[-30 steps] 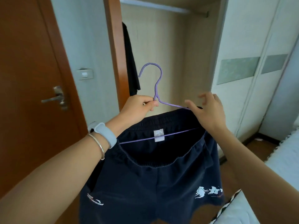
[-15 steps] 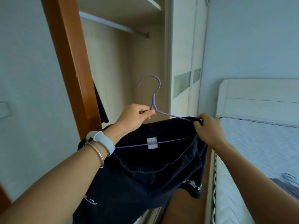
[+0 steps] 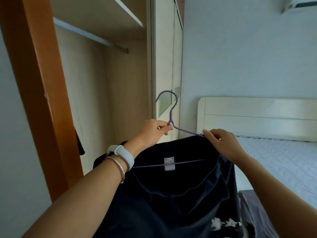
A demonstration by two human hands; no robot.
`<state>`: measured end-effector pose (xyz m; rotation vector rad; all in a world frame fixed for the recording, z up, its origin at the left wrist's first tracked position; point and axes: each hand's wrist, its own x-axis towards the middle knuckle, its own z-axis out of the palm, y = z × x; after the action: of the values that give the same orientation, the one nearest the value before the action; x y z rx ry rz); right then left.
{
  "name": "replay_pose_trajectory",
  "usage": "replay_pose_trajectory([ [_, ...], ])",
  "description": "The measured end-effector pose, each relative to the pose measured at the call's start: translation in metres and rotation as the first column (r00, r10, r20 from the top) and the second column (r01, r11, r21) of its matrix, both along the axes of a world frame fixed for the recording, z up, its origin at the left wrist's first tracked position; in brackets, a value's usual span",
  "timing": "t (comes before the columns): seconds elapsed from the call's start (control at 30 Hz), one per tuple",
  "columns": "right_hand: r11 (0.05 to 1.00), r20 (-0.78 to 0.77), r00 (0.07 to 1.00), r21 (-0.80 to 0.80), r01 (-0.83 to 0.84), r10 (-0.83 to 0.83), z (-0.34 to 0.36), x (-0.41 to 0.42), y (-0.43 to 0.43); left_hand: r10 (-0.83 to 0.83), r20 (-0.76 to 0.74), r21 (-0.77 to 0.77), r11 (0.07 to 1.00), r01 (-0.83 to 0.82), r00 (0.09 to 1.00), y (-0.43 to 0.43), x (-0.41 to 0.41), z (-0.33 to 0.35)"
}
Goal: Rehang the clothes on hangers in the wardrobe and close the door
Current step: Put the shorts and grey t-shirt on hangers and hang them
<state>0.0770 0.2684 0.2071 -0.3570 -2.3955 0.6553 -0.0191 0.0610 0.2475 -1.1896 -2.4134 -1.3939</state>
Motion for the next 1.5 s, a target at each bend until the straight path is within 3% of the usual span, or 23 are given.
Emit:
replay_pose_trajectory([
  [0.13, 0.991, -0.034, 0.994, -0.081, -0.106, 0.103, -0.002, -0.016, 0.007, 0.036, 0.052, 0.080, 0.996, -0.041, 0.998, 0.010, -0.039, -0.007],
  [0.3, 0.984, 0.028, 0.987, -0.089, -0.153, 0.156, -0.001, -0.057, 0.039, 0.057, 0.126, 0.181, 0.980, -0.079, 0.990, 0.032, -0.101, -0.016],
  [0.5, 0.955, 0.130, 0.951, 0.053, -0.291, 0.282, 0.007, -0.148, 0.072, 0.137, 0.108, 0.239, 0.958, -0.159, 0.985, 0.062, -0.202, 0.000],
  [0.67, 0.928, 0.062, 0.942, 0.160, -0.336, 0.330, 0.037, -0.253, 0.077, 0.295, 0.059, 0.298, 0.907, -0.299, 0.954, 0.073, -0.285, 0.032],
  [0.83, 0.880, 0.007, 0.926, 0.308, -0.362, 0.378, 0.080, -0.342, 0.067, 0.592, -0.083, 0.308, 0.780, -0.545, 0.801, 0.069, -0.358, 0.071],
  [0.93, 0.855, -0.060, 0.922, 0.402, -0.328, 0.382, 0.106, -0.394, 0.064, 0.637, -0.052, 0.273, 0.750, -0.603, 0.769, 0.064, -0.396, 0.098],
  [1.17, 0.853, -0.218, 0.885, 0.433, -0.291, 0.412, 0.167, -0.502, 0.041, 0.583, 0.171, 0.449, 0.672, -0.589, 0.794, 0.072, -0.479, 0.156],
  [1.27, 0.870, -0.276, 0.866, 0.396, -0.293, 0.418, 0.199, -0.545, 0.027, 0.364, 0.292, 0.563, 0.682, -0.466, 0.885, 0.072, -0.507, 0.182],
  [1.33, 0.886, -0.294, 0.862, 0.351, -0.304, 0.412, 0.218, -0.572, 0.019, 0.274, 0.296, 0.602, 0.690, -0.402, 0.915, 0.070, -0.522, 0.203],
  [1.5, 0.901, -0.244, 0.872, 0.206, -0.382, 0.425, 0.248, -0.636, 0.007, 0.233, 0.263, 0.612, 0.710, -0.349, 0.936, 0.069, -0.567, 0.237],
])
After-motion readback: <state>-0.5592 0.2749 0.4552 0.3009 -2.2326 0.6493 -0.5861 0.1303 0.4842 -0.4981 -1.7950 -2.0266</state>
